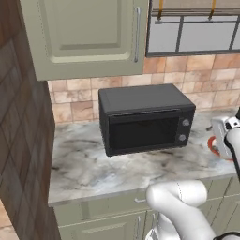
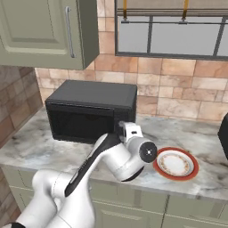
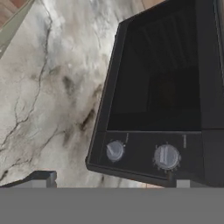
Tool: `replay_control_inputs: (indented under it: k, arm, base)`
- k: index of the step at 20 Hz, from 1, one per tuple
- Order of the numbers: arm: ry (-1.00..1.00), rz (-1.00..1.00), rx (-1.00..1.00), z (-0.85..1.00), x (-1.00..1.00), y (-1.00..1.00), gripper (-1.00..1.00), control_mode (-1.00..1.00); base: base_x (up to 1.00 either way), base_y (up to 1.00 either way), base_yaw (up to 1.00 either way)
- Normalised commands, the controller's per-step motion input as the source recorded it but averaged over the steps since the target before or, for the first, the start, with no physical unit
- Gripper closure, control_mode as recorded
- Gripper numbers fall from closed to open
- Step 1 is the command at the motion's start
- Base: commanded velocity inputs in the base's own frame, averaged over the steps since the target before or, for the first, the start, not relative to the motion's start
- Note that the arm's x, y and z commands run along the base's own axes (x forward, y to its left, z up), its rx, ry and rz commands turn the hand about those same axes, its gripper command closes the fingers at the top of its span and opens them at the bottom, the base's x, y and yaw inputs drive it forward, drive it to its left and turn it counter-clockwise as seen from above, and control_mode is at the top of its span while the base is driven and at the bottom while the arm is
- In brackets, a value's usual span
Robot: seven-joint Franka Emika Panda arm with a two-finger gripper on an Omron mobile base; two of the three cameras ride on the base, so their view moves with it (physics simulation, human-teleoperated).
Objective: Pick up the bagel from the plate, place it on the toaster oven rack, close the door, and set the timer.
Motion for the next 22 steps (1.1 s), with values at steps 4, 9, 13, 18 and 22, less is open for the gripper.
replay_control_inputs:
  k: [4, 9, 13, 18, 22]
  arm:
    - [0.00, 0.06, 0.02, -0.39, 0.14, -0.11, -1.00, -1.00]
    - [0.00, 0.05, 0.00, -0.27, 0.12, -0.14, -1.00, -1.00]
    - [0.00, 0.05, 0.00, -0.24, 0.07, -0.12, -1.00, -1.00]
    - [0.00, 0.04, 0.00, -0.16, 0.09, -0.14, -1.00, -1.00]
    - [0.00, 0.02, 0.00, -0.13, 0.10, -0.07, -1.00, -1.00]
  base:
    - [0.00, 0.00, 0.00]
    - [0.00, 0.00, 0.00]
    - [0.00, 0.00, 0.00]
    - [0.00, 0.00, 0.00]
    - [0.00, 0.00, 0.00]
